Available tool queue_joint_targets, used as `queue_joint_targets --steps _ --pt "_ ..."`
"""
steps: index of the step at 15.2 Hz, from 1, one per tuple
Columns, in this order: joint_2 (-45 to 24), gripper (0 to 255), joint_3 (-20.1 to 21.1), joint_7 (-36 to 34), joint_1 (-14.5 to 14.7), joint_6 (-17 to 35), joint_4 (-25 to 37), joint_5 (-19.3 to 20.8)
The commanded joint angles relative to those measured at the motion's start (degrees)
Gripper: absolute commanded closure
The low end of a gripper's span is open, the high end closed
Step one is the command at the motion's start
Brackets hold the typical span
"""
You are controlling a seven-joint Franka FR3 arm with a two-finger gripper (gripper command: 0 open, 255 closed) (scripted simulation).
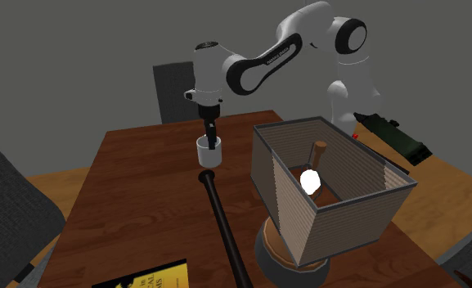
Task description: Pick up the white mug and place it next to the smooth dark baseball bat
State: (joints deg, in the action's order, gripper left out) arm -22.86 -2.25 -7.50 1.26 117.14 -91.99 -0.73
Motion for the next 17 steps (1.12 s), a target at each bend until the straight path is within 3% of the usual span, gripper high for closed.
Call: queue_joint_targets --steps 1,7,14,15,17 --pt "-1.37 0 0.05 -0.11 0.05 0.99 0.40 -0.05" --pt "-3.08 0 0.09 -0.06 0.03 4.49 -1.39 -0.13" --pt "-3.09 0 0.09 -0.06 0.03 4.48 -1.38 -0.13" --pt "-3.09 255 0.09 -0.06 0.03 4.48 -1.38 -0.13" --pt "-3.09 255 0.09 -0.06 0.03 4.48 -1.38 -0.13"
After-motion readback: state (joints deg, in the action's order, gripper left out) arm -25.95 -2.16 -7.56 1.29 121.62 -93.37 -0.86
